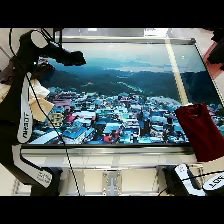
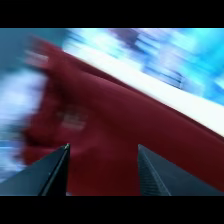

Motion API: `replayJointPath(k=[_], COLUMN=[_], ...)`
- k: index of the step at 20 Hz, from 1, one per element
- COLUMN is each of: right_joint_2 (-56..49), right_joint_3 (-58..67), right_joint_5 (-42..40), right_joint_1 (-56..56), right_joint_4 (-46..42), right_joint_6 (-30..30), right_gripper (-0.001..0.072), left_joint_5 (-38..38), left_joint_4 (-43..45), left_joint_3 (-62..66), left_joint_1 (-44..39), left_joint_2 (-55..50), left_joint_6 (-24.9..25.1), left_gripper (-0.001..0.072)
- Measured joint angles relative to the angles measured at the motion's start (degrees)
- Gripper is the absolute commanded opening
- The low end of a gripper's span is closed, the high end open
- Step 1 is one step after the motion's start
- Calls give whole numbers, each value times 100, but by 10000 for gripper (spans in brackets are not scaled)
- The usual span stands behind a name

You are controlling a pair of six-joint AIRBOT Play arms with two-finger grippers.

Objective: Fold the shirts.

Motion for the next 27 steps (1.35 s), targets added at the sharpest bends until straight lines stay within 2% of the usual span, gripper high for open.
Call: replayJointPath(k=[2, 4, 5, 10, 14, 20, 27], right_joint_2=[79, 90, 83, -35, -87, -103, -103], right_joint_3=[59, 52, 15, -282, -601, -800, -831], right_joint_5=[-129, -409, -623, -1912, -2159, -1598, -1471], right_joint_1=[675, 1714, 2334, 4924, 6065, 6658, 6756], right_joint_4=[1676, 2424, 2527, 1818, 1482, 1220, 1123], right_joint_6=[-804, -1349, -1532, -1908, -1985, -1611, -1456], right_gripper=[472, 472, 472, 472, 472, 480, 480], left_joint_5=[111, 168, 166, 138, 133, 131, 129], left_joint_4=[-33, -72, -85, -107, -114, -118, -120], left_joint_3=[-9, -17, -20, -22, -22, -22, -22], left_joint_1=[0, 0, 0, 0, 0, 0, 0], left_joint_2=[0, 0, -2, -2, -2, -2, -2], left_joint_6=[-111, -238, -304, -407, -442, -444, -444], left_gripper=[442, 441, 441, 441, 441, 441, 441])
